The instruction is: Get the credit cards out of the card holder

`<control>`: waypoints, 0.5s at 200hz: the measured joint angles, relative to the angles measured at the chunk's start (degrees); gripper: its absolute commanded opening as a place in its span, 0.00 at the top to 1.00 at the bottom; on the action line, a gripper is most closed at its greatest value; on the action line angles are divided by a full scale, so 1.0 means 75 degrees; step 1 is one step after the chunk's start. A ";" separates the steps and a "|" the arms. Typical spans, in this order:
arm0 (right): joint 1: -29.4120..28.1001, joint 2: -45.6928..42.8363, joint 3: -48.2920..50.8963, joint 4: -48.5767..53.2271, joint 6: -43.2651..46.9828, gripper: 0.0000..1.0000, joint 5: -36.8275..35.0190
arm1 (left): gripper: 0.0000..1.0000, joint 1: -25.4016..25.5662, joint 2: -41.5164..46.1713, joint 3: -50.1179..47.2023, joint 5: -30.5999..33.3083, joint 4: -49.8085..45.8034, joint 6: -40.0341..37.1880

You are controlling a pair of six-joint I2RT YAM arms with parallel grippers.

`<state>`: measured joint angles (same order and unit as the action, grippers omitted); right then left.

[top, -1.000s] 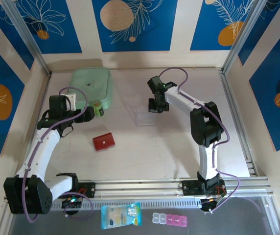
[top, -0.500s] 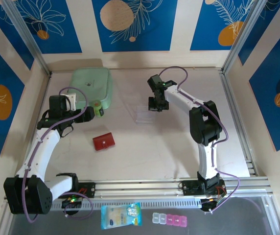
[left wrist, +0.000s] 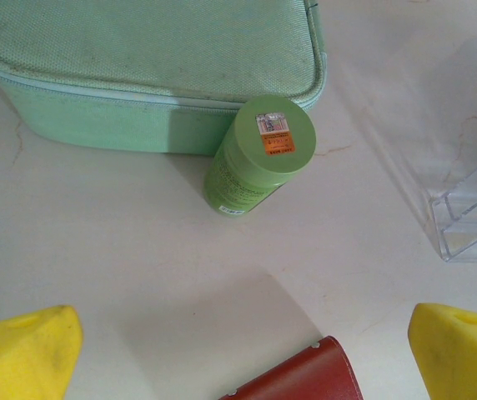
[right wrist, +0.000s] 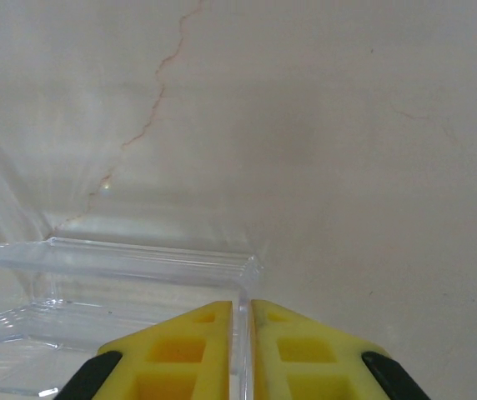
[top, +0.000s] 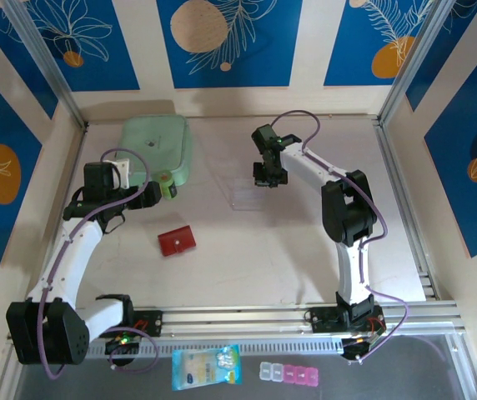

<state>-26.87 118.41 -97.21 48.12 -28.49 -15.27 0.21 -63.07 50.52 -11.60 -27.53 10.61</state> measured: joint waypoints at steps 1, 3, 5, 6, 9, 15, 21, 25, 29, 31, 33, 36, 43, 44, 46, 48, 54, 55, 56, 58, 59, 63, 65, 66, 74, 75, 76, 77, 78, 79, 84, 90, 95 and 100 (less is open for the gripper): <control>0.0000 0.0000 -0.0003 0.0000 0.0000 0.87 0.0000 | 0.00 0.0000 0.0000 0.0000 0.0000 0.0000 0.0000; 0.0000 0.0000 -0.0012 0.0003 0.0006 0.87 0.0000 | 0.00 0.0000 0.0000 0.0000 0.0000 0.0000 0.0000; 0.0000 0.0000 -0.0015 0.0009 0.0017 0.87 0.0000 | 0.00 0.0000 0.0000 0.0000 0.0000 0.0000 0.0000; 0.0000 0.0000 -0.0023 0.0012 0.0023 0.87 0.0000 | 0.00 0.0000 0.0000 0.0000 0.0000 0.0000 0.0000; 0.0000 0.0000 -0.0029 0.0015 0.0026 0.88 0.0000 | 0.00 0.0000 0.0000 0.0000 0.0000 0.0000 0.0000; 0.0000 0.0000 -0.0044 0.0020 0.0058 0.88 0.0000 | 0.00 0.0000 0.0000 0.0000 0.0000 0.0000 0.0000; 0.0000 0.0003 -0.0052 0.0023 0.0087 0.89 0.0003 | 0.00 0.0000 0.0000 0.0000 0.0000 0.0000 0.0000; 0.0000 0.0003 -0.0058 0.0026 0.0108 0.89 0.0003 | 0.00 0.0000 0.0000 0.0000 0.0000 0.0000 0.0000; 0.0000 0.0012 -0.0064 0.0029 0.0128 0.89 0.0003 | 0.00 0.0000 0.0000 0.0000 0.0000 0.0000 0.0000; 0.0000 0.0020 -0.0076 0.0038 0.0143 0.89 0.0003 | 0.00 0.0000 0.0000 0.0000 0.0000 0.0000 0.0000; 0.0000 0.0023 -0.0082 0.0041 0.0146 0.89 0.0003 | 0.00 0.0000 0.0000 0.0000 0.0000 0.0000 0.0000; 0.0000 0.0032 -0.0093 0.0047 0.0152 0.89 0.0003 | 0.00 0.0000 0.0000 0.0000 -0.0003 0.0000 0.0000; 0.0000 0.0061 -0.0125 0.0055 0.0175 0.89 0.0003 | 0.00 0.0000 0.0000 0.0000 0.0000 0.0000 0.0000; 0.0000 0.0064 -0.0128 0.0055 0.0178 0.89 0.0006 | 0.00 0.0000 0.0000 0.0000 0.0000 0.0000 0.0000; 0.0000 0.0073 -0.0137 0.0055 0.0189 0.89 0.0006 | 0.00 0.0000 0.0000 0.0000 0.0000 0.0000 0.0000; 0.0000 0.0079 -0.0143 0.0058 0.0195 0.89 0.0003 | 0.00 0.0000 0.0000 0.0000 0.0000 0.0000 0.0000; 0.0000 0.0093 -0.0157 0.0055 0.0201 0.89 0.0006 | 0.00 0.0000 0.0000 0.0000 0.0000 0.0000 0.0000; 0.0000 0.0096 -0.0160 0.0052 0.0204 0.89 0.0006 | 0.00 0.0000 0.0000 0.0000 -0.0003 0.0000 0.0000; 0.0000 0.0096 -0.0163 0.0055 0.0204 0.89 0.0006 | 0.00 0.0000 0.0000 0.0000 -0.0003 0.0000 0.0000; 0.0000 0.0102 -0.0166 0.0055 0.0213 0.89 0.0006 | 0.00 0.0000 0.0000 0.0000 0.0000 0.0000 0.0000; 0.0000 0.0102 -0.0169 0.0058 0.0221 0.89 0.0006 | 0.00 0.0000 0.0000 0.0000 -0.0003 0.0000 0.0000; 0.0000 0.0102 -0.0175 0.0061 0.0224 0.89 0.0006 | 0.00 0.0000 0.0000 0.0000 0.0000 0.0000 0.0000; 0.0000 0.0102 -0.0178 0.0058 0.0227 0.89 0.0009 | 0.00 0.0000 0.0000 0.0000 -0.0003 0.0000 0.0000; 0.0000 0.0102 -0.0178 0.0061 0.0230 0.90 0.0009 | 0.00 0.0000 0.0000 0.0000 0.0000 0.0000 0.0000; 0.0000 0.0102 -0.0184 0.0076 0.0254 0.90 0.0006 | 0.00 0.0000 0.0000 0.0000 0.0000 0.0000 0.0000; 0.0000 0.0102 -0.0184 0.0079 0.0256 0.90 0.0006 | 0.00 0.0000 0.0000 0.0000 0.0000 0.0000 0.0000; 0.0000 0.0105 -0.0184 0.0079 0.0259 0.90 0.0006 | 0.00 0.0000 0.0000 0.0000 0.0000 0.0000 0.0000; 0.0000 0.0102 -0.0184 0.0079 0.0262 0.90 0.0006 | 0.00 0.0000 0.0000 0.0000 -0.0003 0.0000 0.0000; 0.0000 0.0102 -0.0184 0.0079 0.0271 0.90 0.0006 | 0.00 0.0000 0.0000 0.0000 0.0000 0.0000 0.0000; 0.0000 0.0102 -0.0184 0.0079 0.0277 0.90 0.0003 | 0.00 0.0000 0.0000 0.0000 0.0000 0.0000 0.0000; 0.0000 0.0102 -0.0184 0.0079 0.0283 0.90 0.0003 | 0.00 0.0000 0.0000 0.0000 -0.0003 0.0000 0.0000; 0.0000 0.0102 -0.0189 0.0085 0.0289 0.90 0.0006 | 0.00 0.0000 0.0000 0.0000 -0.0003 0.0000 0.0000; 0.0000 0.0105 -0.0195 0.0093 0.0309 0.88 0.0006 | 0.00 0.0000 0.0000 0.0000 -0.0015 0.0000 0.0000; 0.0000 0.0105 -0.0198 0.0099 0.0321 0.87 0.0006 | 0.00 0.0000 0.0000 0.0000 -0.0032 0.0000 0.0000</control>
<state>-26.87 119.20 -98.70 48.86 -26.09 -15.22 0.21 -63.07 50.52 -11.84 -27.53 10.61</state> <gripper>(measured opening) 0.107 0.998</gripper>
